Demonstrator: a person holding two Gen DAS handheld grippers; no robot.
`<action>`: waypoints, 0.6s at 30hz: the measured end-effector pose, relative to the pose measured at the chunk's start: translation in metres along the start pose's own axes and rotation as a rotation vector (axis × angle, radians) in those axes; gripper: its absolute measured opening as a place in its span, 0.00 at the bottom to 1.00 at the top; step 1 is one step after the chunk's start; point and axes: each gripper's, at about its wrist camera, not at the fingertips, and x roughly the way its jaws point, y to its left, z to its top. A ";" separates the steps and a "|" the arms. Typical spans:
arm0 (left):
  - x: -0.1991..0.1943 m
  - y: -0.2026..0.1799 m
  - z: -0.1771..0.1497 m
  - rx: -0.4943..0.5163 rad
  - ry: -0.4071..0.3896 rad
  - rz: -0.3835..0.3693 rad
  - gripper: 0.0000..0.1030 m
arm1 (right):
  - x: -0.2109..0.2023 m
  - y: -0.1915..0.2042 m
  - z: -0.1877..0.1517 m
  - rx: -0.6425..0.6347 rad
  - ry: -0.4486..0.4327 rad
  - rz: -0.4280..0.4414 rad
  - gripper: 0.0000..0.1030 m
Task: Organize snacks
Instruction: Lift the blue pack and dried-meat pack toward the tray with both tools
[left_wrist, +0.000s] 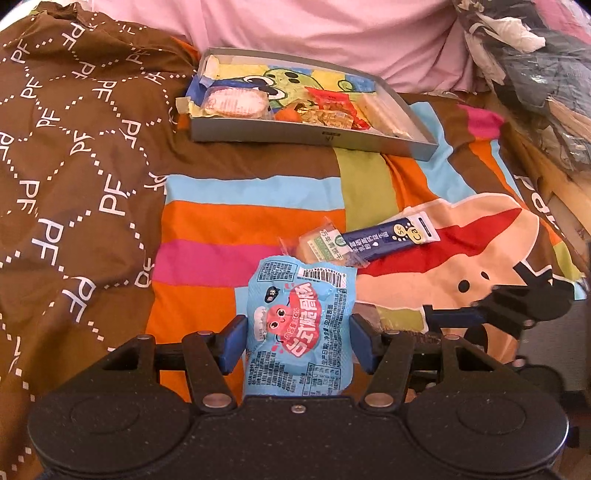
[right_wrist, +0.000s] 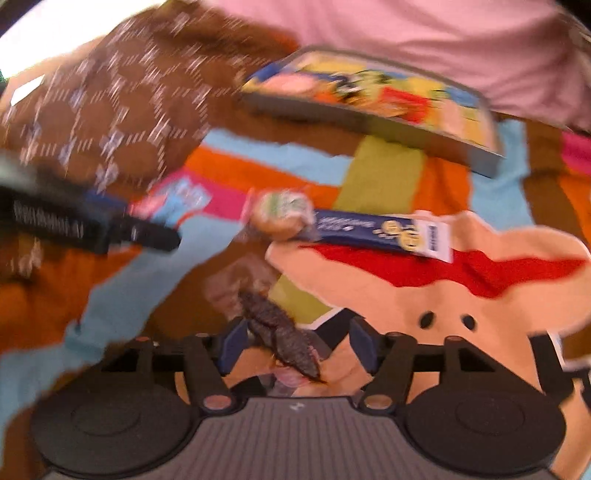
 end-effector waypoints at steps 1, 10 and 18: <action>0.000 0.001 0.001 -0.005 -0.002 -0.002 0.59 | 0.005 0.001 0.002 -0.024 0.017 0.021 0.68; 0.006 0.008 0.005 -0.028 -0.004 0.001 0.59 | 0.029 0.003 0.013 -0.100 0.041 0.079 0.50; 0.005 0.007 0.016 -0.031 -0.035 0.010 0.59 | 0.020 -0.006 0.012 -0.064 0.013 0.074 0.48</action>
